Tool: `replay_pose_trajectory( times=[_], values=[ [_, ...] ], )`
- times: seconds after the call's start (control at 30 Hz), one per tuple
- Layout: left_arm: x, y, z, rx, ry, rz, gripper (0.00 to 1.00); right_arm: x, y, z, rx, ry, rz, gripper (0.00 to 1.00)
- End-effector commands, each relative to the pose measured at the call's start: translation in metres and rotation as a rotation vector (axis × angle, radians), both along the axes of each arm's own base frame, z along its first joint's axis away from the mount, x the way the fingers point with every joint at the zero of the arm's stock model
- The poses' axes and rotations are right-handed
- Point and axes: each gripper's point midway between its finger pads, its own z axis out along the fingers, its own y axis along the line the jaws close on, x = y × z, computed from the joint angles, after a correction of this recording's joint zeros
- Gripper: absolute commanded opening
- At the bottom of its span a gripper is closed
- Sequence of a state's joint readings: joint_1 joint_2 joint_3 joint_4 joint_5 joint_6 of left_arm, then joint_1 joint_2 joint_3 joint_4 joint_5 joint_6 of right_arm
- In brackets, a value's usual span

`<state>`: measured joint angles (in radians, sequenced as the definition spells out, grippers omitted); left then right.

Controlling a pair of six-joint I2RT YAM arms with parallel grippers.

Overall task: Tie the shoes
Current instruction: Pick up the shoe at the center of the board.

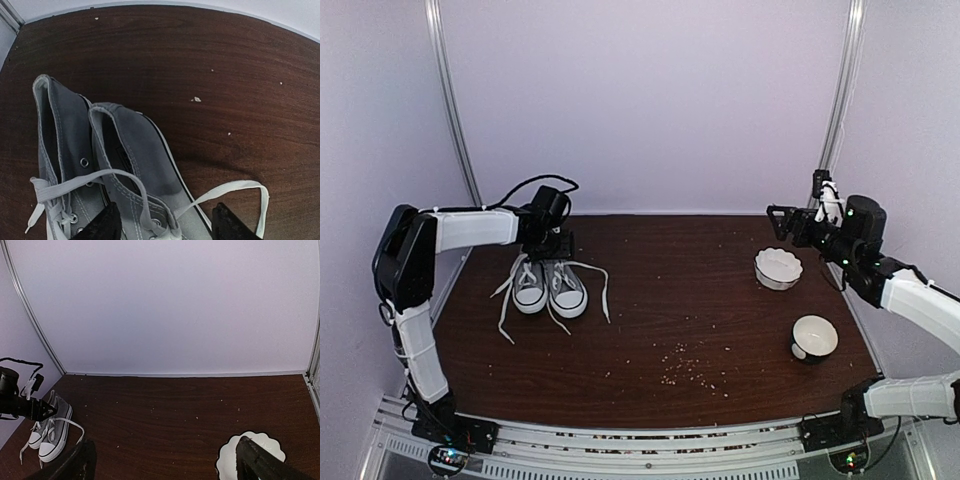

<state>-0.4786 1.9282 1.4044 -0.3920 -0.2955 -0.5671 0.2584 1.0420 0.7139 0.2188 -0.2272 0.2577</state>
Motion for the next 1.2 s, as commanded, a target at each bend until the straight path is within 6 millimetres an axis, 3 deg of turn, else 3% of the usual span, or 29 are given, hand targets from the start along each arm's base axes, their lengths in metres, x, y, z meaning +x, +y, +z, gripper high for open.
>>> replay_pose_trajectory(
  times=[0.0,0.13,0.2,0.23,0.27,0.3,0.43,0.7,0.83,0.9,1.0,1.17],
  values=[
    [0.003,0.006,-0.007,-0.021,0.012,0.084,0.62,-0.002,0.001,0.008,-0.018,-0.013,-0.005,0.97],
    [-0.001,0.002,-0.031,-0.046,0.066,0.094,0.58,-0.004,0.002,0.007,-0.016,-0.012,0.000,0.97],
    [-0.003,-0.002,-0.041,-0.064,0.092,0.095,0.50,-0.005,0.003,0.009,-0.014,-0.015,0.003,0.97],
    [-0.005,-0.003,-0.044,-0.076,0.103,0.094,0.39,-0.006,0.003,0.010,-0.013,-0.017,0.004,0.97],
    [-0.006,-0.007,-0.044,-0.096,0.110,0.087,0.16,-0.007,0.004,0.010,-0.011,-0.017,0.007,0.97],
    [-0.007,-0.011,-0.044,-0.117,0.112,0.078,0.00,-0.008,0.004,0.012,-0.010,-0.021,0.010,0.97],
    [-0.015,-0.042,-0.024,-0.185,0.067,0.023,0.00,-0.013,0.005,0.016,-0.008,-0.028,0.014,0.97],
    [-0.073,-0.150,0.025,-0.396,0.051,-0.117,0.00,-0.028,0.008,0.011,-0.006,0.015,0.034,0.97],
    [-0.097,-0.192,0.052,-0.416,0.025,-0.206,0.00,-0.040,0.005,0.000,-0.011,0.069,0.014,0.95],
    [-0.105,-0.201,0.064,-0.419,0.015,-0.226,0.00,-0.047,0.007,-0.012,-0.008,0.117,0.012,0.92],
    [-0.110,-0.197,0.086,-0.436,-0.024,-0.233,0.00,-0.061,0.024,-0.040,-0.034,0.197,0.070,0.88],
    [-0.122,-0.174,0.143,-0.428,-0.161,-0.267,0.00,-0.091,0.081,-0.080,-0.151,0.245,0.291,0.88]
  ],
)
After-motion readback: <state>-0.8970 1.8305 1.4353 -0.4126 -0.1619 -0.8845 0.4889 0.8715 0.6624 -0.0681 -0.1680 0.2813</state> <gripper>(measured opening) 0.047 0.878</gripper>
